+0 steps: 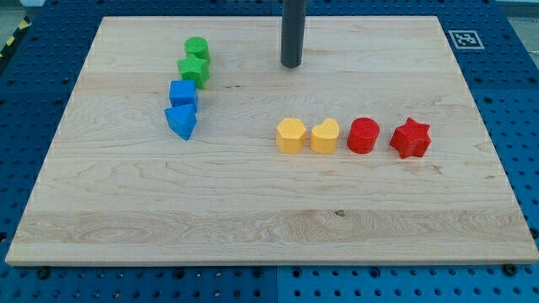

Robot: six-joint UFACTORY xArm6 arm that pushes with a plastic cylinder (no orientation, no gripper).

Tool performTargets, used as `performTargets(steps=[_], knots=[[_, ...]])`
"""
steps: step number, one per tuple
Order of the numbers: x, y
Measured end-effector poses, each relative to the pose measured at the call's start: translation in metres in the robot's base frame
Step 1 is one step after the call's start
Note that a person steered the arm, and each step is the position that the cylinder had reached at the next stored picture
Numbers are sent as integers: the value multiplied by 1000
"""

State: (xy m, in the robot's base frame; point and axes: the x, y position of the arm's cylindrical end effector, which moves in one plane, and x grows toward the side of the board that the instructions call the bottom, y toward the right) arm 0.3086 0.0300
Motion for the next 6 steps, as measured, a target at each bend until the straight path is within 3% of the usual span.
performTargets(steps=[6], knots=[[10, 0]])
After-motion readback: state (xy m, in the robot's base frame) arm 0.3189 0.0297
